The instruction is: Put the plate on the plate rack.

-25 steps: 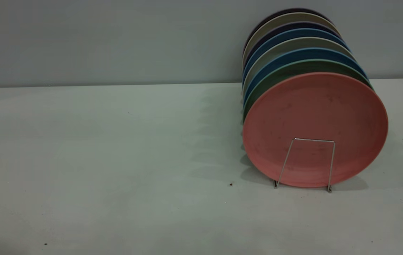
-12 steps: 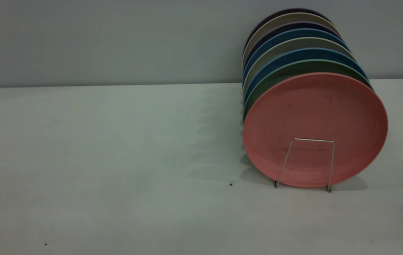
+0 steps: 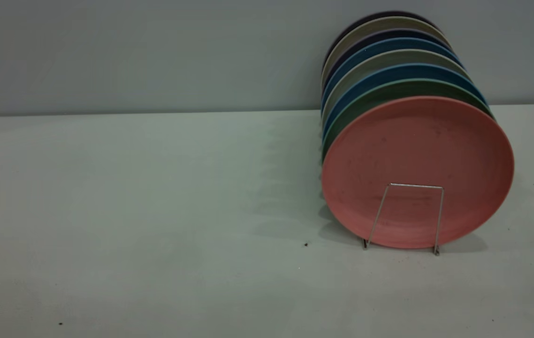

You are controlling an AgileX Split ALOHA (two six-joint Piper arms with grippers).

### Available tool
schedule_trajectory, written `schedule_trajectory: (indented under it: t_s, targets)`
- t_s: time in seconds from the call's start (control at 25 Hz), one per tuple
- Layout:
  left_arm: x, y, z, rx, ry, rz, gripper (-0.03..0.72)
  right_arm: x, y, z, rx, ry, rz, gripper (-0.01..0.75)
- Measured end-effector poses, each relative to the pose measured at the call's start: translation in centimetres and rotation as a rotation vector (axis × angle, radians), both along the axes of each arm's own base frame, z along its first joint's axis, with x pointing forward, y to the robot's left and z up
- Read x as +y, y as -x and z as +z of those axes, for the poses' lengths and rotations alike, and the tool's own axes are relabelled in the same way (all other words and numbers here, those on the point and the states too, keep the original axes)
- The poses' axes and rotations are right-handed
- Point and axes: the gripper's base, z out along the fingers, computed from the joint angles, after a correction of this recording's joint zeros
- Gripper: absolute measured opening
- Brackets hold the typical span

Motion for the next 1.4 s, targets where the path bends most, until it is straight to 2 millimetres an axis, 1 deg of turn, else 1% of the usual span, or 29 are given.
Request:
schedule_trajectory:
  t_s: [0.16,0.48,0.64,0.84,1.04,1.4]
  targets:
    - [0.1,0.5,0.0,-0.033,0.008,0.001,0.36,-0.1,0.1,-0.1,-0.006,-0.01,-0.006,0.355]
    - [0.1,0.7,-0.1,-0.028,0.022,0.01,0.36,-0.1,0.1,-0.2,-0.004,-0.009,-0.006,0.353]
    - [0.2,1.3,0.0,0.029,0.008,0.006,0.36,-0.1,0.1,-0.2,-0.004,-0.009,-0.006,0.353]
    - [0.3,1.9,-0.7,0.128,-0.016,-0.001,0.36,-0.1,0.1,-0.2,-0.004,-0.009,-0.006,0.353]
    - [0.6,1.9,-1.1,0.148,-0.037,0.023,0.36,-0.1,0.1,-0.2,-0.004,-0.009,-0.006,0.353]
    - [0.7,1.9,-1.1,0.15,-0.037,0.047,0.36,-0.1,0.1,-0.2,-0.004,-0.009,-0.006,0.352]
